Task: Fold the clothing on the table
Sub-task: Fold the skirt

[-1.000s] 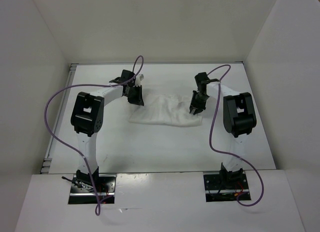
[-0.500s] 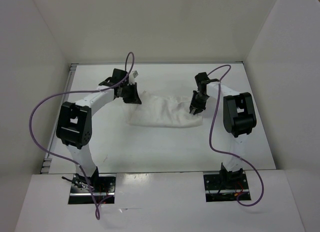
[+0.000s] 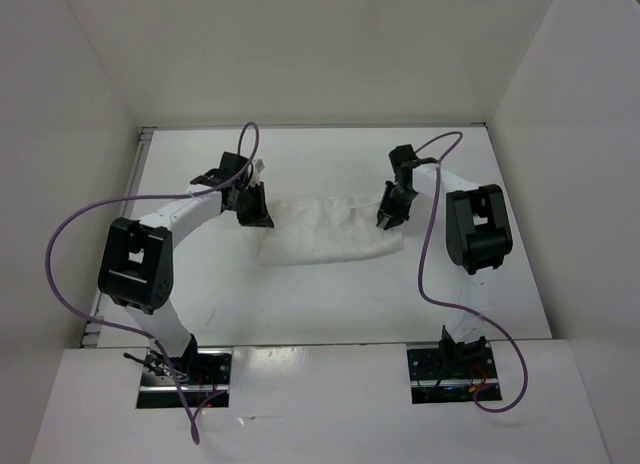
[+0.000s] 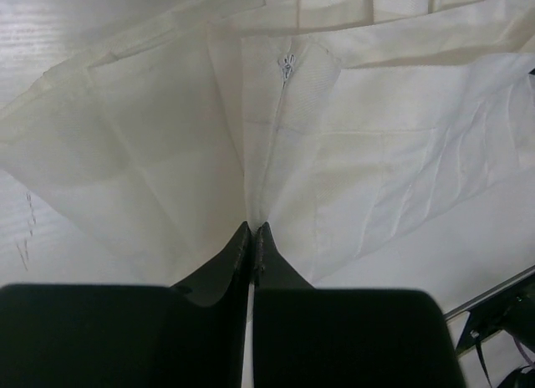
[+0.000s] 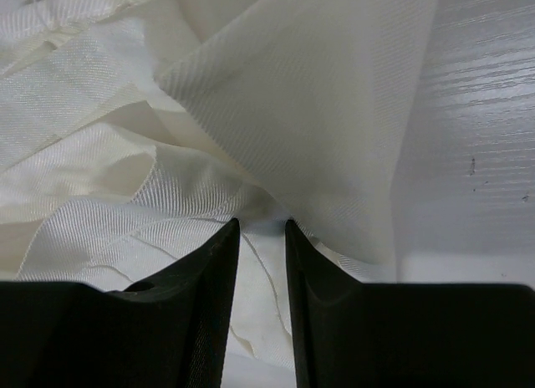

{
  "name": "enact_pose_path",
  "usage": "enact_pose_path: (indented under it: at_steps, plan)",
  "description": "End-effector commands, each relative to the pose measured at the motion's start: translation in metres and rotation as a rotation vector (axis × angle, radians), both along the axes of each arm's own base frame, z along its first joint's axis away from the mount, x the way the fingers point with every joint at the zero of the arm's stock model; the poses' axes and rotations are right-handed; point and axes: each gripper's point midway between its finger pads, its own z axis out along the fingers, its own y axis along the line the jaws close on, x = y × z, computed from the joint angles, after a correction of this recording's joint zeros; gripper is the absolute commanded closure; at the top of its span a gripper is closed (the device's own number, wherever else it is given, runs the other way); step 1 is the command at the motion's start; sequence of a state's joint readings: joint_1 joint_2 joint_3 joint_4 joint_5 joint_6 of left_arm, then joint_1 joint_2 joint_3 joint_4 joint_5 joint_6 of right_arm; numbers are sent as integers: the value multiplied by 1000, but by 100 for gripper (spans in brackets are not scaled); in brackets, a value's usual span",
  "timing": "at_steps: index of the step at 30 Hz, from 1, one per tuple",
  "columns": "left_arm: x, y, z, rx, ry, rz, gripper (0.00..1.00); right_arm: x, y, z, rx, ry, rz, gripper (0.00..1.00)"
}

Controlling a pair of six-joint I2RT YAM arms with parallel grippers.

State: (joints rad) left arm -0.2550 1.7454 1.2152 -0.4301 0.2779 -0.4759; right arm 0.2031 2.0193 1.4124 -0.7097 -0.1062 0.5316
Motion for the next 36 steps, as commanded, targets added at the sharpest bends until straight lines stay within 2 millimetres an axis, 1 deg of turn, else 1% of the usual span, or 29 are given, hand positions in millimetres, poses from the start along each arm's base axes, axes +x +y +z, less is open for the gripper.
enact_pose_path:
  at_steps: [1,3,4,5,6,7,9,11,14,15,16,17,18,20,21,22,24,25,26,27,28,29,30,31,32,33,34,35,36]
  plan:
    - [-12,19,17,46,-7,106,100,-24,-16,-47,-91,120,-15,65]
    - [-23,26,7,64,35,159,100,-28,-17,-49,-91,130,-24,65]
    - [-29,27,9,60,46,170,100,-28,-17,-49,-91,130,-24,65]
    - [-30,30,5,66,61,200,100,-28,-17,-49,-91,130,-24,65]
    - [-35,32,4,74,70,213,100,-28,-17,-49,-91,130,-24,65]
    - [-43,34,-2,85,97,213,100,-28,-17,-49,-91,130,-24,65]
    - [-45,36,0,84,110,239,100,-28,-15,-49,-82,132,-22,65]
    - [-54,44,-7,130,143,267,100,-34,-16,-51,-86,150,-22,65]
    - [-61,53,-11,172,174,304,100,-32,-16,-48,-83,142,-31,65]
    - [-66,54,-14,180,194,303,100,-32,-16,-48,-83,142,-31,65]
    - [-73,54,-20,203,225,306,100,-31,-14,-43,-71,132,-30,65]
    - [-79,58,-27,226,258,319,100,-33,-14,-43,-73,141,-29,65]
    - [-84,55,-32,238,279,305,100,-32,-14,-40,-71,132,-30,65]
    - [-97,58,-43,268,325,305,100,-29,-12,-32,-58,112,-28,65]
    - [-99,60,-44,278,337,317,94,-30,-10,-28,-48,112,-27,65]
    - [-104,64,-44,298,344,332,71,-26,-8,-14,-31,83,-25,65]
    - [-103,67,-29,292,303,354,57,-24,-7,2,-24,49,-25,64]
    - [-102,68,-19,285,280,377,48,-17,-3,23,2,-7,-22,64]
    - [-100,68,3,257,225,382,33,-16,1,35,7,-29,-11,63]
    - [-99,69,14,246,195,400,28,-19,0,41,7,-30,-11,63]
    - [-101,69,22,232,181,413,24,-15,6,53,14,-58,1,63]
    - [-103,72,39,220,138,422,18,-19,11,59,14,-56,16,63]
    - [-105,72,46,206,126,434,14,-17,15,68,19,-74,26,63]
    - [-105,74,57,176,94,446,11,-18,19,68,19,-74,35,63]
    - [-111,76,54,165,104,447,8,-20,26,75,22,-83,53,63]
    - [-114,78,56,150,101,455,5,-18,26,77,24,-92,53,63]
    - [-114,73,55,118,94,441,3,-20,32,77,25,-91,69,63]
    - [-115,72,51,105,105,441,2,-21,37,81,27,-94,82,62]
    - [-120,69,41,97,128,419,1,-19,40,84,38,-102,85,62]
